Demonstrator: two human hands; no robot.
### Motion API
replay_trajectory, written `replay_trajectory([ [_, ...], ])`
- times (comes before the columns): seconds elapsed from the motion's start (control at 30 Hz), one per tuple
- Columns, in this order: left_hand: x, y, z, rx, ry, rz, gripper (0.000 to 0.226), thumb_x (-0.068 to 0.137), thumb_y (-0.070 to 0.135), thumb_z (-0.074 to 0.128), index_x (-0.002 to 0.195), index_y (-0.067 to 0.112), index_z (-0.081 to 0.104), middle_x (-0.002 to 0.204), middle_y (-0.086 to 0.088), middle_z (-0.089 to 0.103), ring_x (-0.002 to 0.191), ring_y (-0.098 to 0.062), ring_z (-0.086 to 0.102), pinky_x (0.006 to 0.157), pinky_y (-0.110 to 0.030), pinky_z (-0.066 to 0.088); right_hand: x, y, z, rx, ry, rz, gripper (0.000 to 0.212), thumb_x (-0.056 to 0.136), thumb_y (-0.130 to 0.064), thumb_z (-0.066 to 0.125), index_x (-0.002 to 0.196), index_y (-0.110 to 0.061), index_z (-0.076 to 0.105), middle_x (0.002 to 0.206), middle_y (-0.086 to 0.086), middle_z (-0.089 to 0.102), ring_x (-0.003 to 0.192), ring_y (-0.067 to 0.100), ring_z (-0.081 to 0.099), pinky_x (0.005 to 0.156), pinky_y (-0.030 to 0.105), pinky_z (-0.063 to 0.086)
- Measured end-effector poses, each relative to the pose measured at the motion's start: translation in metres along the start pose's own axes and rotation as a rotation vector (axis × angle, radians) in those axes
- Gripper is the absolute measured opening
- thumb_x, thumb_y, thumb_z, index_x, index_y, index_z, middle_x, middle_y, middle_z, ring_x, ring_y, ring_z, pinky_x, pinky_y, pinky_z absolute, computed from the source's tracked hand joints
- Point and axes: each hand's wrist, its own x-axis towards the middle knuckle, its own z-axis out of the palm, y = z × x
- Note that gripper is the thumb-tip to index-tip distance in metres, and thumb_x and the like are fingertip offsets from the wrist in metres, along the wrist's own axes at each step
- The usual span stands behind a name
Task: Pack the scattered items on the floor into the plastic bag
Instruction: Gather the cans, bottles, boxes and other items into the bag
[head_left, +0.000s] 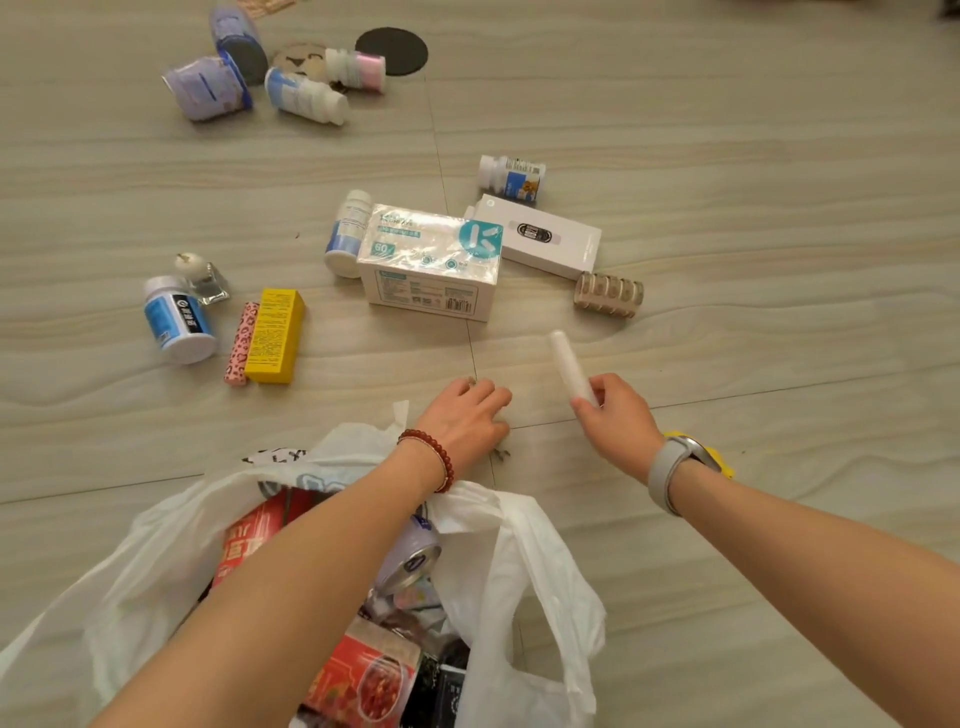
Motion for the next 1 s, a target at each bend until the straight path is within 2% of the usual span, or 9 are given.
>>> replay_trajectory([
  [0.1,-0.004,-0.004,0.002,-0.074,0.126,-0.027,0.021,0.047,0.029,0.083,0.056,0.023,0.065,0.079,0.005,0.071,0.080,-0.018,0.068,0.069,-0.026,0.053,-0.009,-0.017,-0.004,0.066,0.013,-0.074,0.028,0.089,-0.017,0.050,0.114,-0.005,0.052,0.112,0.012,0.058,0.091,0.023,0.052,0.075,0.026,0.036],
  [0.23,-0.017,-0.027,-0.032,-0.473,0.380,-0.362,0.016,0.086,0.025,0.058,0.094,0.013,0.064,0.094,-0.003,0.071,0.092,-0.023,0.064,0.098,-0.031,0.037,-0.024,-0.050,-0.012,0.250,0.065,-0.184,0.024,0.088,-0.020,0.052,0.110,-0.012,0.053,0.101,0.002,0.058,0.085,0.015,0.051,0.072,0.026,0.038],
  [0.37,-0.064,-0.056,-0.077,-0.806,0.647,-0.554,0.011,0.086,0.016,0.059,0.091,0.005,0.059,0.086,-0.009,0.067,0.081,-0.024,0.063,0.075,-0.031,0.049,-0.050,-0.083,-0.018,0.343,0.053,-0.391,0.013,0.086,-0.016,0.055,0.099,-0.020,0.053,0.082,-0.013,0.055,0.073,0.006,0.051,0.063,0.016,0.042],
  [0.47,-0.120,-0.059,-0.090,-1.040,0.522,-0.596,0.015,0.086,0.013,0.060,0.075,0.018,0.051,0.080,-0.009,0.065,0.075,-0.020,0.064,0.073,-0.028,0.053,-0.079,-0.092,-0.007,0.211,-0.082,-0.563,0.016,0.083,-0.014,0.058,0.099,-0.017,0.056,0.083,-0.008,0.057,0.072,0.007,0.052,0.063,0.012,0.041],
  [0.57,-0.180,-0.040,-0.079,-1.082,0.285,-0.643,0.016,0.080,0.025,0.064,0.068,0.024,0.052,0.070,-0.001,0.063,0.064,-0.006,0.059,0.067,-0.023,0.050,-0.116,-0.084,0.011,0.022,-0.279,-0.678,0.028,0.076,-0.028,0.053,0.100,-0.016,0.059,0.086,-0.003,0.060,0.073,0.011,0.052,0.066,0.013,0.040],
  [0.67,-0.219,-0.010,-0.058,-1.018,0.078,-0.730,0.015,0.083,0.024,0.062,0.072,0.016,0.056,0.067,0.006,0.061,0.059,-0.004,0.057,0.064,-0.021,0.048,-0.153,-0.076,0.027,-0.188,-0.440,-0.682,0.037,0.074,-0.039,0.045,0.102,-0.019,0.058,0.089,-0.005,0.058,0.080,0.015,0.055,0.074,0.031,0.048],
  [0.73,-0.232,0.006,-0.045,-0.992,0.006,-0.771,0.015,0.085,0.027,0.059,0.078,0.014,0.059,0.072,0.004,0.063,0.065,-0.004,0.059,0.067,-0.024,0.051,-0.168,-0.075,0.038,-0.261,-0.511,-0.654,0.035,0.078,-0.039,0.046,0.105,-0.019,0.057,0.094,-0.002,0.058,0.087,0.018,0.057,0.078,0.034,0.048],
  [0.83,-0.236,0.016,-0.038,-0.988,0.069,-0.838,0.018,0.085,0.034,0.058,0.095,0.019,0.062,0.083,0.007,0.065,0.078,-0.008,0.062,0.078,-0.027,0.054,-0.175,-0.077,0.051,-0.330,-0.507,-0.647,0.033,0.087,-0.033,0.049,0.117,-0.019,0.053,0.110,0.002,0.061,0.100,0.021,0.057,0.084,0.031,0.045],
  [1.0,-0.221,0.013,-0.045,-0.802,0.219,-0.715,0.022,0.088,0.034,0.052,0.108,0.025,0.054,0.094,0.014,0.051,0.083,-0.005,0.053,0.070,-0.021,0.043,-0.166,-0.085,0.038,-0.198,-0.294,-0.658,0.033,0.091,-0.023,0.044,0.124,-0.019,0.049,0.119,-0.002,0.055,0.107,0.014,0.053,0.088,0.028,0.044],
])
